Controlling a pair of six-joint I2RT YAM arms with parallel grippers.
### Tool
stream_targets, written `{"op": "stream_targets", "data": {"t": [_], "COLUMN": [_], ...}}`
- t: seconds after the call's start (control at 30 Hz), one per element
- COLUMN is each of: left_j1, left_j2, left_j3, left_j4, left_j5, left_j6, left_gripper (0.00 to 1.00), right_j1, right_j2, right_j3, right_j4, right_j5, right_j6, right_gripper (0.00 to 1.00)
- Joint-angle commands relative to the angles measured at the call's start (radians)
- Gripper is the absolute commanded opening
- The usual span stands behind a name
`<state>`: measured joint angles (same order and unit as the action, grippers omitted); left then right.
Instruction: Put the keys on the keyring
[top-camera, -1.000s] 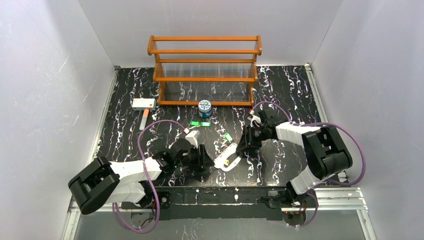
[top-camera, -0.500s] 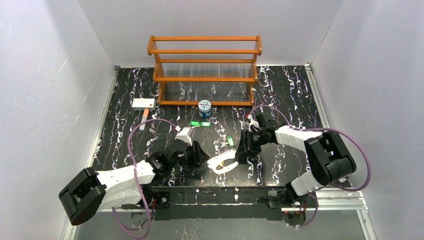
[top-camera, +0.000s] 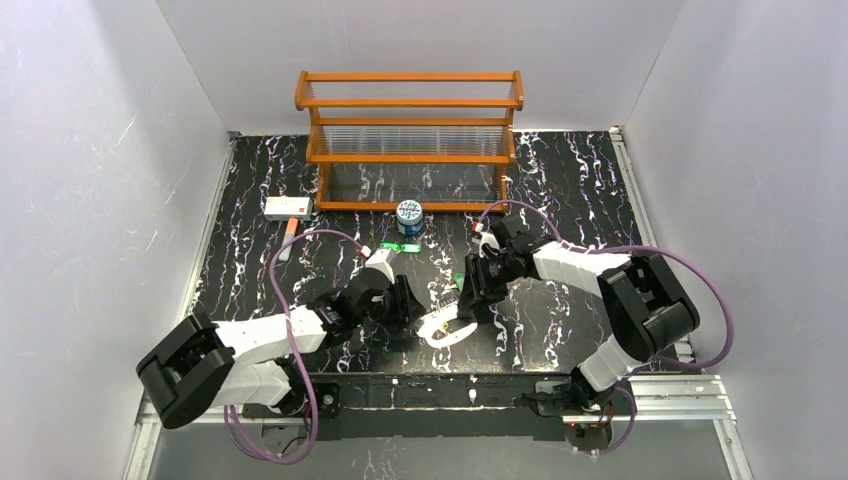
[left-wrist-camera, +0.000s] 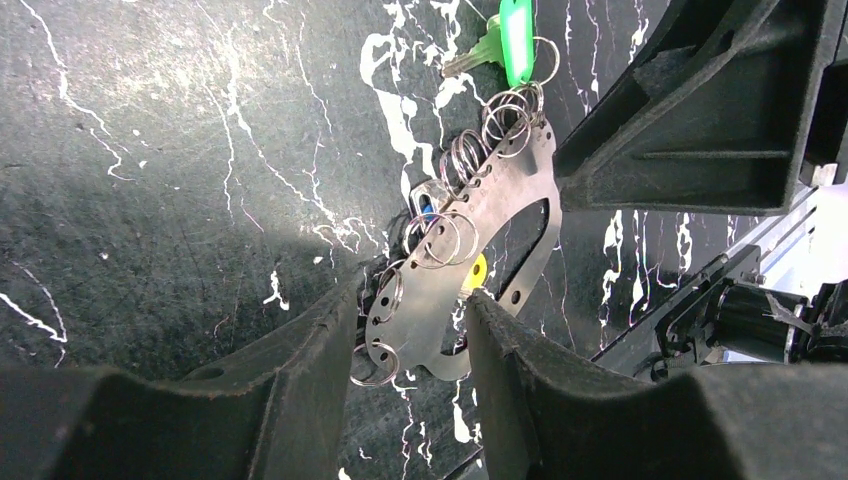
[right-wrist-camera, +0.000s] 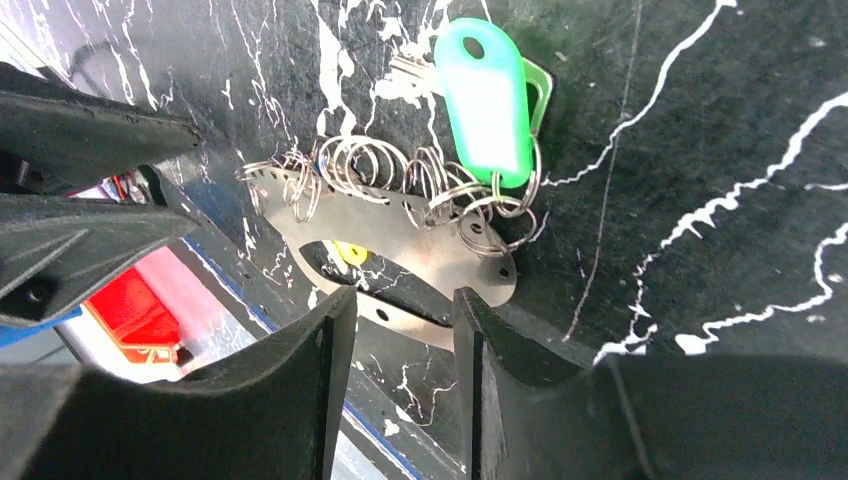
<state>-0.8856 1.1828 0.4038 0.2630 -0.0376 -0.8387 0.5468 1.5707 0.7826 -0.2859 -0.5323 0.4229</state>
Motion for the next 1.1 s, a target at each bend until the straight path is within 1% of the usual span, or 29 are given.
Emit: {"op": "stream_targets", "data": {"t": [0.0,0.13,0.27,0.33,0.43,0.57,0.7,0.83,1.07], "left_j1": [0.009,0.011,0.011,0.011,0.011,0.014,0.024,0.043,0.122], "left_j2": [0.017,-0.007,-0.041,-0.067,-0.110,-0.137,-0.101,-0.034,0.079], "left_j3": [0.034,0.027,0.016,0.010,0.003,0.007,0.028,0.049,0.043], "left_j4": [0.011,0.022,0.017,0.004,-0.013,-0.042,-0.044,0.016,0.191], "left_j5": [0.024,0.014,-0.001,-0.020,-0.047,-0.079,-0.059,0.022,0.244], "left_j6": [-0.016,-0.013,-0.009,-0.010,-0.013,-0.010,-0.005,-0.001,-0.050], "left_gripper": [0.42,0.42,0.42,0.42,0.42,0.42,0.42,0.42,0.41], "right_j1": [0.014,0.028,0.044,0.058,0.068,0.069,0.068,0.068,0.069], "right_j2": [0.042,0.096,0.155,0.170,0.173,0.141,0.096,0.065,0.065], "right_j3": [0.051,0.105,0.176,0.211,0.244,0.239,0.220,0.199,0.187], "right_j4": [0.017,0.025,0.036,0.041,0.029,-0.003,-0.027,-0.032,-0.035], "right_j5": [0.010,0.033,0.014,-0.005,0.002,0.058,0.121,0.138,0.120], "right_j6": [0.037,0.045,0.043,0.047,0.043,0.011,-0.026,-0.057,-0.069], "right_gripper": [0.48,0.44,0.37,0.29,0.22,0.22,0.26,0.30,0.35]}}
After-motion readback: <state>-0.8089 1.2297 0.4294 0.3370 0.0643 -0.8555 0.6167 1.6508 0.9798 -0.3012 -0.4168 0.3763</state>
